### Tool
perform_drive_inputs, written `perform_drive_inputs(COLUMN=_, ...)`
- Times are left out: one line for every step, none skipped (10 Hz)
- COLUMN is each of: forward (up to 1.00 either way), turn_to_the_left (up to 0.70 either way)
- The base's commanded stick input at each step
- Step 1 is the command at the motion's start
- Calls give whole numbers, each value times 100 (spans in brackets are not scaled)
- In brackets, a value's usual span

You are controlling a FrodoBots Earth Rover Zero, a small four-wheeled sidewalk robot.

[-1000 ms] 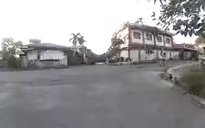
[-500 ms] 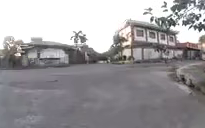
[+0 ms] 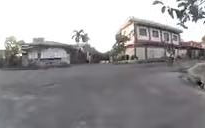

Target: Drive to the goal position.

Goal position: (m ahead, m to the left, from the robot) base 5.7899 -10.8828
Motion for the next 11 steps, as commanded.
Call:
perform_drive_inputs(forward=100, turn_to_the_left=-36)
perform_drive_inputs(forward=100, turn_to_the_left=-36)
perform_drive_inputs(forward=100, turn_to_the_left=-36)
perform_drive_inputs(forward=100, turn_to_the_left=-36)
perform_drive_inputs(forward=100, turn_to_the_left=-36)
perform_drive_inputs(forward=100, turn_to_the_left=-36)
perform_drive_inputs(forward=100, turn_to_the_left=-36)
perform_drive_inputs(forward=100, turn_to_the_left=-8)
perform_drive_inputs(forward=100, turn_to_the_left=4)
perform_drive_inputs(forward=100, turn_to_the_left=4)
perform_drive_inputs(forward=100, turn_to_the_left=4)
